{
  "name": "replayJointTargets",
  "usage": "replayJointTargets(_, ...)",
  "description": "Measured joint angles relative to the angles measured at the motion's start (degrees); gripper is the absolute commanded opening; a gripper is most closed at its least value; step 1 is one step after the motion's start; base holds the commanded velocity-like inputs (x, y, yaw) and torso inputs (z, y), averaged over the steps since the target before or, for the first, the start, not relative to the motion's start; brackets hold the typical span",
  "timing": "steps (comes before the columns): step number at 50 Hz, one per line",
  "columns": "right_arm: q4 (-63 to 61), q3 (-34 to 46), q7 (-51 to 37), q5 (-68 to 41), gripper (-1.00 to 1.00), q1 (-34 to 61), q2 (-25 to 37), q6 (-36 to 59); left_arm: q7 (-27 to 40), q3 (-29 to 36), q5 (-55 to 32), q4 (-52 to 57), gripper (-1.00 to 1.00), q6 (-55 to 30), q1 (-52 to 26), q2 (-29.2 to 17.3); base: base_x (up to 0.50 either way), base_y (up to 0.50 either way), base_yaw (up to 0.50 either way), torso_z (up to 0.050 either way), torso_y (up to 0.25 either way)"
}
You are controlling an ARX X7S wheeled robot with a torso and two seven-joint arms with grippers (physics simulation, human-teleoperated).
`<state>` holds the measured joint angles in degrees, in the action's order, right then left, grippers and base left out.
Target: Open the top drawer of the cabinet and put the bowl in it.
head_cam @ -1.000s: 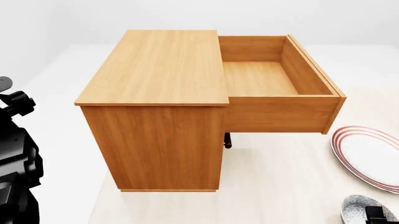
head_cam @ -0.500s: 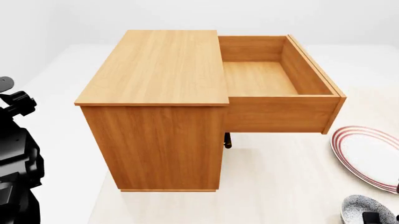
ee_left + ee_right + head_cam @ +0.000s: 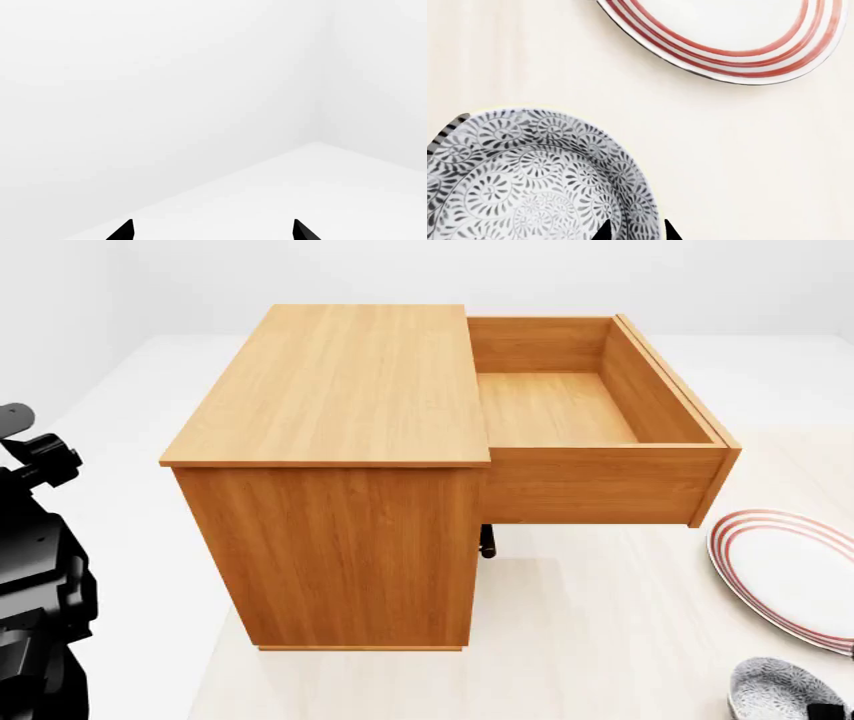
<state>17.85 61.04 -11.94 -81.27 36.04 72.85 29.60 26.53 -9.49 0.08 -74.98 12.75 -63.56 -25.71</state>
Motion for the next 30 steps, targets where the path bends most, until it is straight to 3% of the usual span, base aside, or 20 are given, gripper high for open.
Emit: replayJointTargets(30,-2.85,-0.79,0.01,-1.25,-1.0,-1.64,2.46,-2.87,0.37,0.18,-0.08,0.0,1.0,0.24,0.03,0.14,0.0,0.0,0.0,0.0,0.0)
